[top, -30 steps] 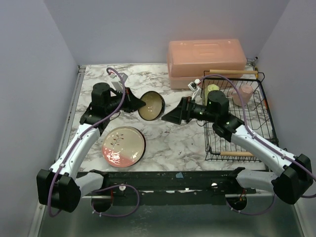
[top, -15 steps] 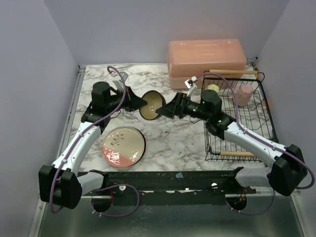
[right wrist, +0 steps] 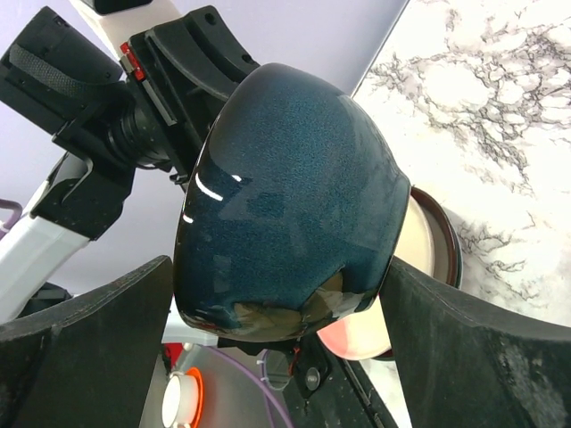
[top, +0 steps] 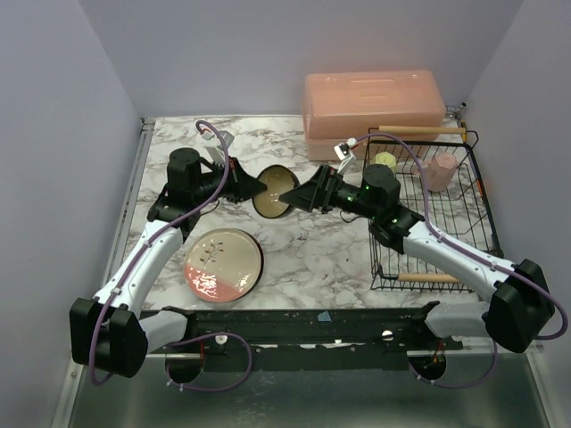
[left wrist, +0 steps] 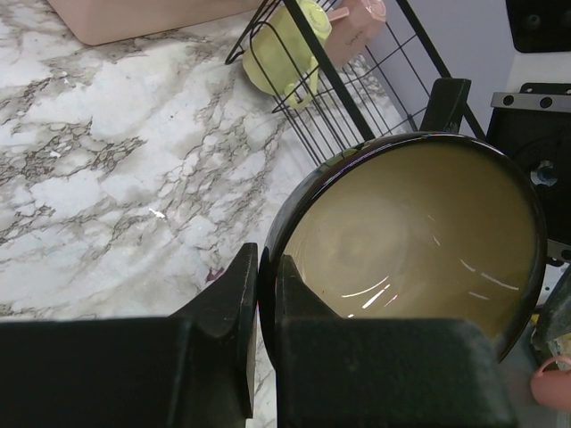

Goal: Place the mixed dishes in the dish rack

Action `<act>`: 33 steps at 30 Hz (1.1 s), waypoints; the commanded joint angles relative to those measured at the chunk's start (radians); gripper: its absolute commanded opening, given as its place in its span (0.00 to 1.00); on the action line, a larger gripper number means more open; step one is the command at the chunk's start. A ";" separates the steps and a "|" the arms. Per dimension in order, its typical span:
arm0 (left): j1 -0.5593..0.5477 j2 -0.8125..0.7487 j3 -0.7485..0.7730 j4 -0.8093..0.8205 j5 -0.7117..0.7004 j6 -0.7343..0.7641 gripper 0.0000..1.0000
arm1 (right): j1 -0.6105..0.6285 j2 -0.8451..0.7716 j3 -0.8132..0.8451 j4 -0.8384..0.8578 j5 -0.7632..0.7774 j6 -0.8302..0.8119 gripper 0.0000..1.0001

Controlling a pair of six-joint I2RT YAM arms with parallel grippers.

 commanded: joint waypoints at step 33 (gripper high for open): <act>-0.026 -0.007 0.142 -0.223 -0.055 0.152 0.61 | 0.019 -0.036 -0.059 0.077 0.096 0.102 0.00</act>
